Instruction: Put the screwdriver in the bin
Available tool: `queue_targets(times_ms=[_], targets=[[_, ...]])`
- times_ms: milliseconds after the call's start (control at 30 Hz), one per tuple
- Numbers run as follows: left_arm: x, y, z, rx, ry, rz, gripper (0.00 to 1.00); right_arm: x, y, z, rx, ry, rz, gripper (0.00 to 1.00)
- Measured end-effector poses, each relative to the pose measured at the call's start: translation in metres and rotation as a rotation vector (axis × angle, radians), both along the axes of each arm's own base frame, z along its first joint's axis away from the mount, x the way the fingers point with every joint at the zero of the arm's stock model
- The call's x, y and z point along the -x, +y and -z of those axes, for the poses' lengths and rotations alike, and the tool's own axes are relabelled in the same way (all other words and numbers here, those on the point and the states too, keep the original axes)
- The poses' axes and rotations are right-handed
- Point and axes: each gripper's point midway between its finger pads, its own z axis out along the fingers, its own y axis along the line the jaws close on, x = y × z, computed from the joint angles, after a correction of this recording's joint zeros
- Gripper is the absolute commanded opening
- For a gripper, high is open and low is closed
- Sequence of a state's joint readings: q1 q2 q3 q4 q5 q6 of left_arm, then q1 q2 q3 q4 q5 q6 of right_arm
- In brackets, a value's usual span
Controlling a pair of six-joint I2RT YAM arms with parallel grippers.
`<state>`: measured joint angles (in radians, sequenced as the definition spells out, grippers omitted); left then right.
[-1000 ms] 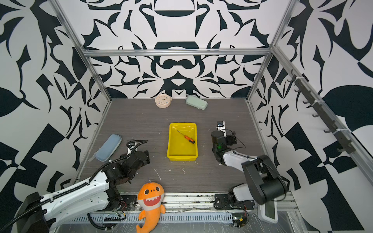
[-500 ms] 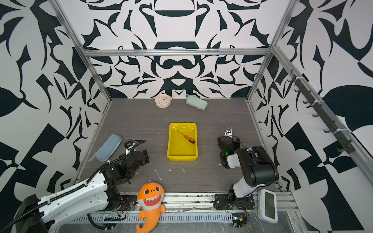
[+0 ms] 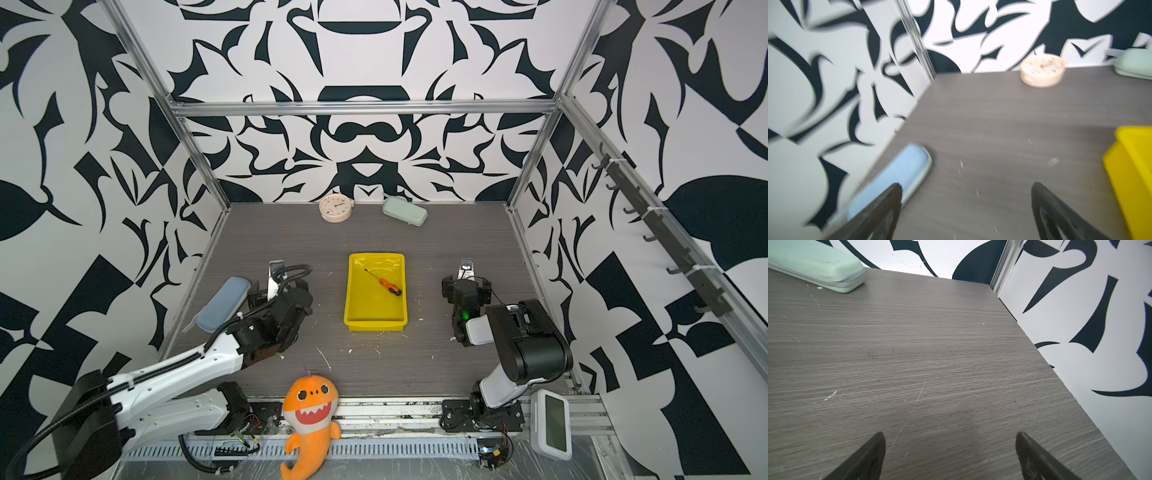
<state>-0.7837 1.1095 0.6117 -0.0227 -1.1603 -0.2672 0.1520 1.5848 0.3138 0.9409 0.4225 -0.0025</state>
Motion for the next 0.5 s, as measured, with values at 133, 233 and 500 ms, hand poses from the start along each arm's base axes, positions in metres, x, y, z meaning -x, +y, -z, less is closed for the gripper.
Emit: queue_targets(times_ms=[133, 233, 500], targets=[[-0.042, 0.047, 0.006, -0.057, 0.055, -0.108, 1.00, 0.000, 0.000, 0.000, 0.000, 0.000, -0.001, 1.00], [-0.059, 0.087, 0.018, -0.037, 0.072, -0.184, 1.00, 0.000, 0.000, 0.000, 0.000, 0.000, -0.001, 1.00], [-0.062, 0.123, 0.083, 0.058, 0.110, -0.131, 1.00, 0.000, 0.000, 0.000, 0.000, 0.000, -0.001, 1.00]])
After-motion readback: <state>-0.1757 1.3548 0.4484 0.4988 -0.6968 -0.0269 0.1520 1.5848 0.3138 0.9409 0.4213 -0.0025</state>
